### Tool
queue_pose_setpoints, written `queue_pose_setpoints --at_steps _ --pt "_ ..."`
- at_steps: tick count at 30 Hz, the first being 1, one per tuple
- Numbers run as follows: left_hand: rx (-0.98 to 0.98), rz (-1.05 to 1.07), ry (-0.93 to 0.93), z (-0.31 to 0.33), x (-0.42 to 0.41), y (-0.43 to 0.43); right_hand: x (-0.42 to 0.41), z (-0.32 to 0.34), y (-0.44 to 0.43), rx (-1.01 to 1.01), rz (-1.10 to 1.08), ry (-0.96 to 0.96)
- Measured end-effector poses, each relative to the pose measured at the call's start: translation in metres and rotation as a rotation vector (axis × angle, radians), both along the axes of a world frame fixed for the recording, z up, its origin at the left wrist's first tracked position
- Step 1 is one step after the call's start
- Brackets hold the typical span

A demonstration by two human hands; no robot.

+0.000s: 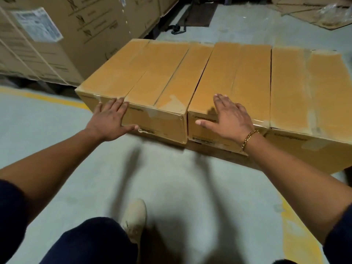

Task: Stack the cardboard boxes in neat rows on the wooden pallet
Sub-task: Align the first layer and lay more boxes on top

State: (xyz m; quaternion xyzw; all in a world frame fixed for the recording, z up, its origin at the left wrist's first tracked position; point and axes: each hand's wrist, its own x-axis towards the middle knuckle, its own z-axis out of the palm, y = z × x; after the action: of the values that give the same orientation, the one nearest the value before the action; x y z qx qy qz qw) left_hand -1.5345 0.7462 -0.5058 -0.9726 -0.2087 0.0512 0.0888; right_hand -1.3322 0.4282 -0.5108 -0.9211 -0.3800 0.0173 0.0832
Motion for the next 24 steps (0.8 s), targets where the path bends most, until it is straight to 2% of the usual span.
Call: queue_pose_setpoints --at_steps 8,14,20,24 --pt "-0.132 0.004 -0.060 -0.048 0.052 0.058 0.019 -0.031 0.102 -0.134 0.021 0.036" --pt "-0.165 0.114 -0.070 -0.071 0.069 0.097 0.026 -0.059 0.111 -0.148 -0.026 -0.029" --pt "-0.227 0.115 -0.254 -0.090 0.069 0.098 0.026 -0.068 0.112 -0.113 -0.047 -0.072" --pt "-0.253 0.133 -0.308 -0.096 0.071 0.097 0.026 -0.070 0.112 -0.103 -0.049 -0.090"
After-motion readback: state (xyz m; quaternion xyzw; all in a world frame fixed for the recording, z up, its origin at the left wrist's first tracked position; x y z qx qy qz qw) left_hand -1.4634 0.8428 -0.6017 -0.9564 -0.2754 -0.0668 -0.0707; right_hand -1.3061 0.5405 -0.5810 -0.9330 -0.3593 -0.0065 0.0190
